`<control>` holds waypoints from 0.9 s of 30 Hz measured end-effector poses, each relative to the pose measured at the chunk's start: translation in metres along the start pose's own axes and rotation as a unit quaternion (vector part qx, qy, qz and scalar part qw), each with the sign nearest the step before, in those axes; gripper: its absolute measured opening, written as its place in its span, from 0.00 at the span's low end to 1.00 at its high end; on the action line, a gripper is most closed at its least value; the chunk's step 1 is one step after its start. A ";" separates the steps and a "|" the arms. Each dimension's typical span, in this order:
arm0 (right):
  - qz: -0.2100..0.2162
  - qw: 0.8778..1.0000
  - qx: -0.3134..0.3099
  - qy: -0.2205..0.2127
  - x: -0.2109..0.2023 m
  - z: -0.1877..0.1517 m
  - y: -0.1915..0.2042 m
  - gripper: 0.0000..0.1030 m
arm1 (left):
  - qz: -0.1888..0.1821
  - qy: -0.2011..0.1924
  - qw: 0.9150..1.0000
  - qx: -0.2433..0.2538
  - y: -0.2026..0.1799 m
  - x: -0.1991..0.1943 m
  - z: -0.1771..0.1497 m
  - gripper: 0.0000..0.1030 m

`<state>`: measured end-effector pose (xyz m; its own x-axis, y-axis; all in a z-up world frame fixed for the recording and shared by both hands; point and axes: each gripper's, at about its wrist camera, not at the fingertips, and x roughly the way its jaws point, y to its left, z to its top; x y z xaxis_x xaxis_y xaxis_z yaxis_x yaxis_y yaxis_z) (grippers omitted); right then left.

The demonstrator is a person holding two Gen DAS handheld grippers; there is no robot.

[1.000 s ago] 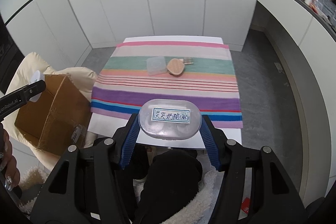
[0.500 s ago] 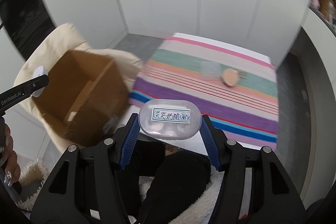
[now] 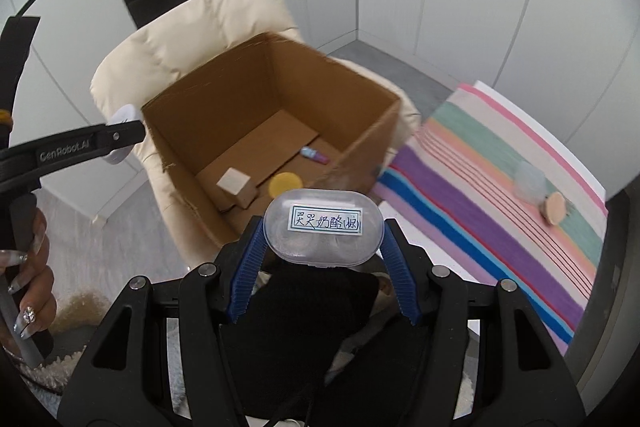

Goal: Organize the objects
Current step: 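Lift and carry the clear case and white compact with both tools over the cardboard box, then open both tools to drop the clear case and compact into the box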

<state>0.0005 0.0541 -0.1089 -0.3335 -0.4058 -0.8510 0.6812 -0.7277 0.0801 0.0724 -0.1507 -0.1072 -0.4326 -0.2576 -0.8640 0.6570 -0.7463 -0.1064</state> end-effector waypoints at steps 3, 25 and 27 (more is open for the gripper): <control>0.000 1.000 -0.009 0.002 0.009 0.008 0.007 0.59 | 0.003 -0.002 1.000 0.000 0.000 0.005 0.004 0.56; 0.012 1.000 -0.005 0.000 0.093 0.069 0.009 1.00 | 0.043 -0.004 0.999 0.000 -0.010 0.053 0.042 1.00; 0.015 1.000 -0.001 0.002 0.095 0.068 0.008 1.00 | 0.037 0.002 0.999 -0.006 -0.008 0.055 0.041 1.00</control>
<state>-0.0705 -0.0280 -0.1540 -0.3106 -0.4255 -0.8500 0.6918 -0.7145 0.1049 0.0181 -0.1847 -0.1337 -0.3806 -0.3099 -0.8713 0.6945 -0.7179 -0.0480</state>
